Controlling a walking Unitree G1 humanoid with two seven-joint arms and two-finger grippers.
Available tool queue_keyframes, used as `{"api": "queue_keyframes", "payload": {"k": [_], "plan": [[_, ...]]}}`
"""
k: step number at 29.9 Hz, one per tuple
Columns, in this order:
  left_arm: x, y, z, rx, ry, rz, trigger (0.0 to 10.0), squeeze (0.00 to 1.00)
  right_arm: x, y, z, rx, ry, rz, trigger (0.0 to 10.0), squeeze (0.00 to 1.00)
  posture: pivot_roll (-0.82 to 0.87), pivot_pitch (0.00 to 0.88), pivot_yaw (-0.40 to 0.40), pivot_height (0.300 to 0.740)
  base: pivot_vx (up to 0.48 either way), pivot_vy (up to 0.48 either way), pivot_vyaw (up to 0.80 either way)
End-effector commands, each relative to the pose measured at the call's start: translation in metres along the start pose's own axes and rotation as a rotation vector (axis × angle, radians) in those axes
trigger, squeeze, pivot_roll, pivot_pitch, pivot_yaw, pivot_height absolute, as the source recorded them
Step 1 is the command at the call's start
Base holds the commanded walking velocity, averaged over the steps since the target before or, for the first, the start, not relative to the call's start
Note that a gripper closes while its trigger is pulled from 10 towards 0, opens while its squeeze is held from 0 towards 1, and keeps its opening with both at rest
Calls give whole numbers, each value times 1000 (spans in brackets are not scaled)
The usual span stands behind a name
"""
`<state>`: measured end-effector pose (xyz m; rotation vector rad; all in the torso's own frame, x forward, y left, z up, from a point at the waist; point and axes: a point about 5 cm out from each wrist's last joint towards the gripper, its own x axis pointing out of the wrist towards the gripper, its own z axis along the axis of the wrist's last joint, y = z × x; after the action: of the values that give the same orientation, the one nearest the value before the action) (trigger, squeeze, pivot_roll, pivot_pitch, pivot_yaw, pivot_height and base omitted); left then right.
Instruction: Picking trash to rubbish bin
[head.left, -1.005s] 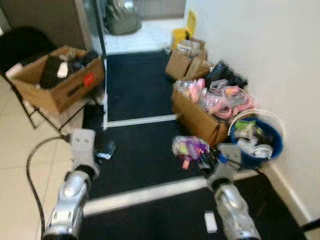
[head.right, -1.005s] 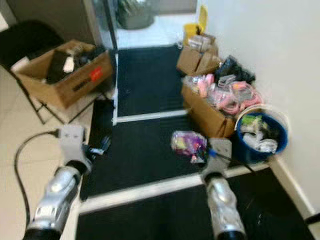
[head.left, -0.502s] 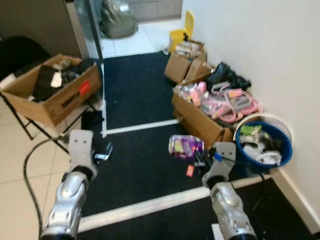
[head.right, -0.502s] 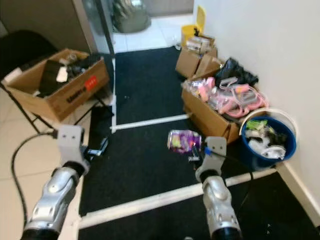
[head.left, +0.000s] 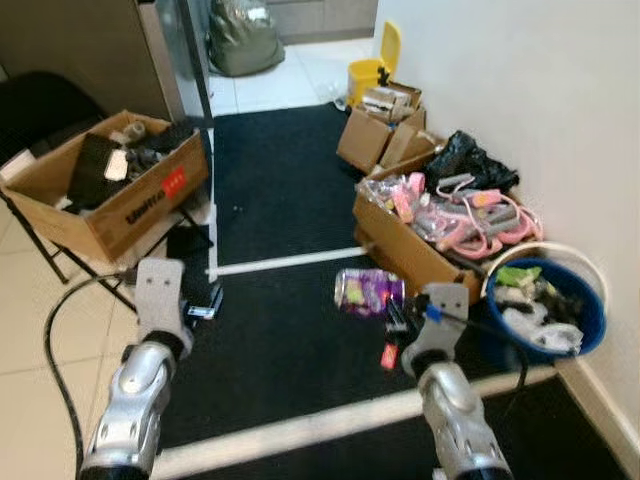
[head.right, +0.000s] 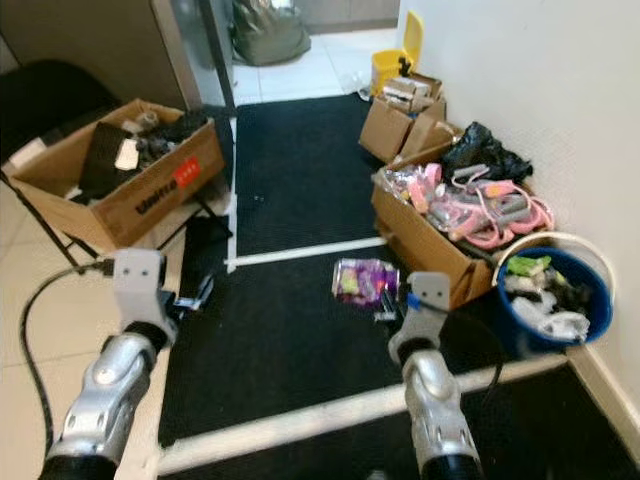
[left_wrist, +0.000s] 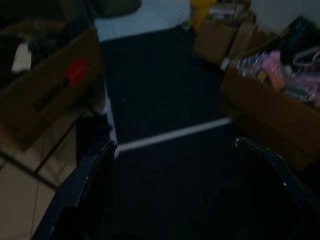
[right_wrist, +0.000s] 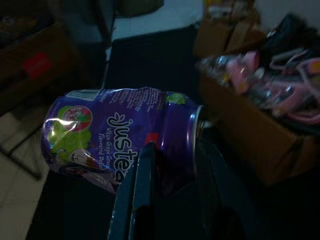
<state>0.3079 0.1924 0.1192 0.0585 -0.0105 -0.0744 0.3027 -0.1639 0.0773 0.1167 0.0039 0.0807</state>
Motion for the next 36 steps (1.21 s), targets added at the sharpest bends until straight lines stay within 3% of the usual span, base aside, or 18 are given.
{"api": "queue_keyframes", "payload": {"k": [1,3,6,10,16,22,28,33,35,36], "plan": [[-1,11,-3,14,15,15,10000,0,0,6,-5,24,13,5,10000,0,-3,116,28,740,300,0,0],[12,23,11,43,-17,1,10000,0,1,6,-3,26,8,8,10000,0,3,111,32,740,304,0,0],[18,29,19,57,-32,0,10000,0,1,6,-3,25,8,10,10000,0,4,108,37,740,304,0,0],[44,48,59,113,-111,-15,10000,0,2,6,-3,36,-1,-3,10000,0,6,105,41,740,301,0,0],[56,53,79,132,-151,-24,10000,0,1,5,-3,38,-1,-6,10000,0,1,102,43,740,302,0,0],[58,52,78,134,-152,-36,10000,0,1,4,-3,37,-1,-8,10000,0,1,104,39,740,297,0,0],[54,49,63,122,-133,-56,10000,0,1,3,-3,32,1,-2,10000,0,1,105,32,740,298,0,0],[46,45,51,89,-113,-47,10000,0,0,4,-4,31,4,2,10000,0,-2,101,35,740,296,0,0],[28,36,24,23,-62,-29,10000,0,-1,5,-4,32,6,2,10000,0,-8,100,34,740,296,0,0],[28,36,24,23,-62,-29,10000,0,-1,5,-4,32,6,2,10000,0,-8,100,34,740,296,0,0]]}}
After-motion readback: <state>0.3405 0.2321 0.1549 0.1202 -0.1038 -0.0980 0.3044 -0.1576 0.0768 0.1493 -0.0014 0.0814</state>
